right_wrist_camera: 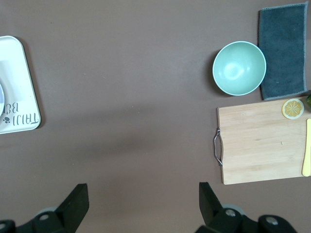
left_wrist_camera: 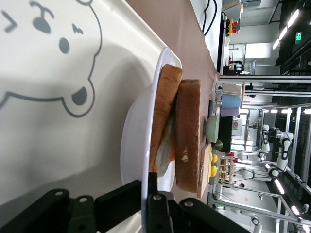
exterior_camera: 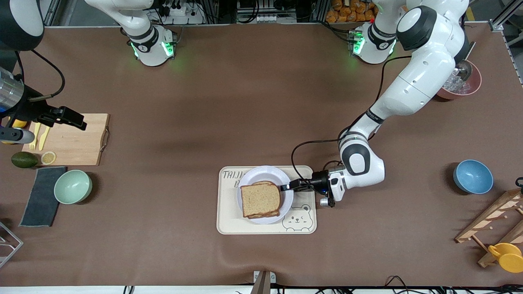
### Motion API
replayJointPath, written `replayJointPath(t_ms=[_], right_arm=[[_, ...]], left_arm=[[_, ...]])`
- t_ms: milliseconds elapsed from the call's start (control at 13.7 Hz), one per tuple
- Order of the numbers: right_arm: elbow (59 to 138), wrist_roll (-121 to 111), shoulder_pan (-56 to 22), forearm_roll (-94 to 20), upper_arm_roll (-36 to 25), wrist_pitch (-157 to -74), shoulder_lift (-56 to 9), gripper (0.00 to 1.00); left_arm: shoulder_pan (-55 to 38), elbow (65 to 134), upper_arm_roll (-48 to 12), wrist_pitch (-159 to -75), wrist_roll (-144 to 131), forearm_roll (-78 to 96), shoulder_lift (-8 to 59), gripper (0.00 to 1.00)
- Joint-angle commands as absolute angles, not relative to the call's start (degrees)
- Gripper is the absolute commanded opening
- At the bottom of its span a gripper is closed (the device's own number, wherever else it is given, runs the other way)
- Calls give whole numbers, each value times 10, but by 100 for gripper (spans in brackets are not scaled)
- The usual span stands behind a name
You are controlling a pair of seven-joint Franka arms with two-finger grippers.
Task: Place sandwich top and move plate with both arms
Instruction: 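Open the left gripper and release the plate on the tray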
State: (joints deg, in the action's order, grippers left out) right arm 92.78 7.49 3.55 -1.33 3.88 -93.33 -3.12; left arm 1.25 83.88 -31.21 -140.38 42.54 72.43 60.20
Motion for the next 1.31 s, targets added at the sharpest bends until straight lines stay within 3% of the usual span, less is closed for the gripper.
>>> replayJointPath(t_ms=[0, 438, 1241], right_arm=[[929, 71, 43, -7, 44, -932, -29, 100], [929, 71, 44, -7, 44, -932, -29, 100], [929, 71, 46, -7, 44, -929, -29, 100]], left_arm=[[-5, 823, -299, -1400, 442, 732, 597, 100], [5, 831, -287, -1401, 441, 708, 570, 100], [4, 958, -215, -1412, 424, 579, 405, 100]])
